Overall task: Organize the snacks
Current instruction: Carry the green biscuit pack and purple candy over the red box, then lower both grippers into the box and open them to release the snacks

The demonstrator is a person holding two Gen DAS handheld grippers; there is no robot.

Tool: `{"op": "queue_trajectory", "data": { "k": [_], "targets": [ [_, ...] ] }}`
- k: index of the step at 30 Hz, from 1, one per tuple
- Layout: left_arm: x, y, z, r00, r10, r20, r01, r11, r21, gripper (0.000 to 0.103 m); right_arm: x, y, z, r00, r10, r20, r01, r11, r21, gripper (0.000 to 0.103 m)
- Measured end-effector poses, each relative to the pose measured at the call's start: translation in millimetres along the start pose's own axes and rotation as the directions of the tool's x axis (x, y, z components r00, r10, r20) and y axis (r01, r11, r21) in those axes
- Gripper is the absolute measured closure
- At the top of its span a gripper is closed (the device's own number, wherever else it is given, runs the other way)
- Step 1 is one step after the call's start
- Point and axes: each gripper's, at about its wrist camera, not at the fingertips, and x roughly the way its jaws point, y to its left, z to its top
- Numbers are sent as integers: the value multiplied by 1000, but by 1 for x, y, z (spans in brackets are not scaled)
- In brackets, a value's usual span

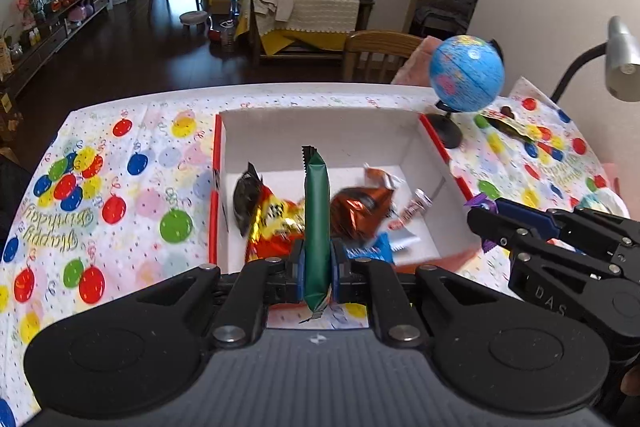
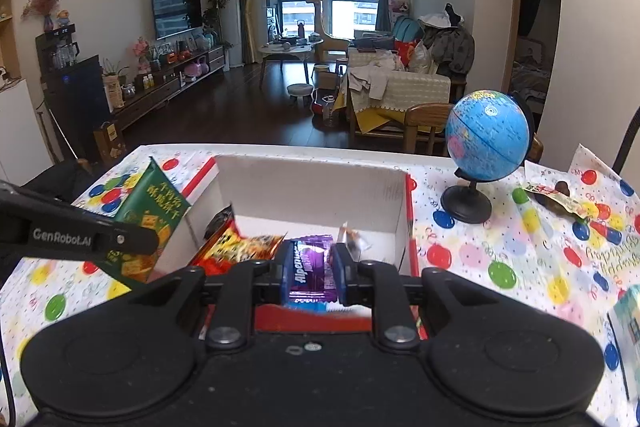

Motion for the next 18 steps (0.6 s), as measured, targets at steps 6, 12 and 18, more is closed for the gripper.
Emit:
{"op": "queue_trajectory", "data": {
  "k": [6, 12, 18],
  "targets": [
    [36, 2, 18, 999, 44, -29, -44, 999, 9, 91, 40, -10, 7, 999, -22, -47, 23, 1000, 5, 84],
    [71, 6, 29, 994, 78, -72, -78, 997, 5, 91, 76, -23, 5, 994, -40, -105, 43, 999, 28, 84],
    [101, 7, 31, 988, 100, -120, -98, 995, 17, 91, 100, -27, -1, 987, -34, -155, 39, 999, 25, 84]
  ]
}}
